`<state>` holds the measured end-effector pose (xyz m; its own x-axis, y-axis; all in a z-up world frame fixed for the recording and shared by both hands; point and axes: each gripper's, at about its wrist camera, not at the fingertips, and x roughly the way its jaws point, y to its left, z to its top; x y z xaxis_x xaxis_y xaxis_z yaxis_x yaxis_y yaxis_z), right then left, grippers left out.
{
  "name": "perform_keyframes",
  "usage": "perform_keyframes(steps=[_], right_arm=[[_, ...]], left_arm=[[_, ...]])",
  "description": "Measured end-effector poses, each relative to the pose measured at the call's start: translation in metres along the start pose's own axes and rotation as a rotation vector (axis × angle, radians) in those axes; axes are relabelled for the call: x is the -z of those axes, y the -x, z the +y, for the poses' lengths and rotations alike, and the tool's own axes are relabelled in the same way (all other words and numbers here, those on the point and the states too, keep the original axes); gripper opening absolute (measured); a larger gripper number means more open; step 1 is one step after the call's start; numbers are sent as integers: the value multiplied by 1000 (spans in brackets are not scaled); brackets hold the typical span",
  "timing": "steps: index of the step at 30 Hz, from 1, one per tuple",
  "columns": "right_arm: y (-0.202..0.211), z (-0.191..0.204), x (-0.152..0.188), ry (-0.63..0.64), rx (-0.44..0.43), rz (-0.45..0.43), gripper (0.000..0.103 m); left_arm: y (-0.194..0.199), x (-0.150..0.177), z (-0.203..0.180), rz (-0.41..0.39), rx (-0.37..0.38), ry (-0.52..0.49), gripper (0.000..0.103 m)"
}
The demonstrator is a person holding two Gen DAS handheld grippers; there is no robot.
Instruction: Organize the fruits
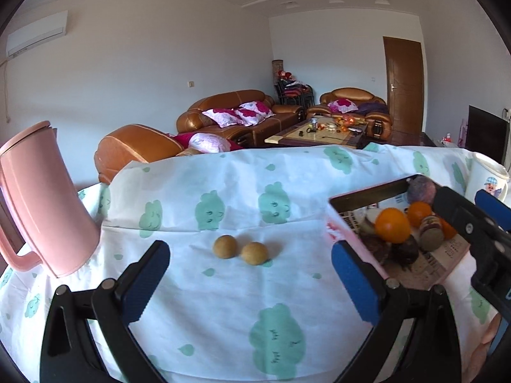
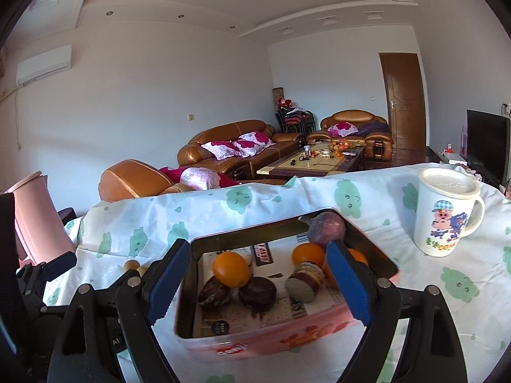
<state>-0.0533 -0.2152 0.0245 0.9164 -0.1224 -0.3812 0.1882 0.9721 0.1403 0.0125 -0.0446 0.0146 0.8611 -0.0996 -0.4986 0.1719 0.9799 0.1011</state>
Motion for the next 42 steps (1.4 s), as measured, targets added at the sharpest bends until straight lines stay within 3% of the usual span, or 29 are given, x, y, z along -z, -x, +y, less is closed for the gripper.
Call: perform_keyframes(steps=[10, 13, 15, 17, 25, 27, 29, 31, 35, 42], right_arm=[[-32, 73, 6, 131, -112, 89, 88], [-45, 97, 9, 193, -149, 136, 81], [-60, 112, 12, 236, -165, 196, 63], [-76, 122, 15, 254, -185, 265, 53], [-121, 148, 24, 304, -203, 439, 51], [-133, 149, 27, 292, -200, 493, 40], [-143, 147, 28, 268, -218, 541, 35], [-142, 147, 26, 261, -232, 531, 30], [-137, 145, 24, 251, -249, 511, 30], [-109, 135, 9, 200, -195, 312, 30]], left_arm=[[-38, 6, 104, 109, -185, 117, 103], [-44, 8, 123, 129, -219, 137, 103], [-47, 9, 132, 150, -231, 153, 103], [-49, 10, 137, 168, -230, 166, 103], [-53, 9, 137, 189, -212, 163, 103], [-54, 9, 136, 191, -211, 164, 103], [-54, 8, 136, 192, -212, 167, 103], [-55, 9, 136, 196, -210, 171, 103], [-57, 10, 134, 189, -197, 155, 103], [-59, 6, 112, 160, -109, 95, 103]])
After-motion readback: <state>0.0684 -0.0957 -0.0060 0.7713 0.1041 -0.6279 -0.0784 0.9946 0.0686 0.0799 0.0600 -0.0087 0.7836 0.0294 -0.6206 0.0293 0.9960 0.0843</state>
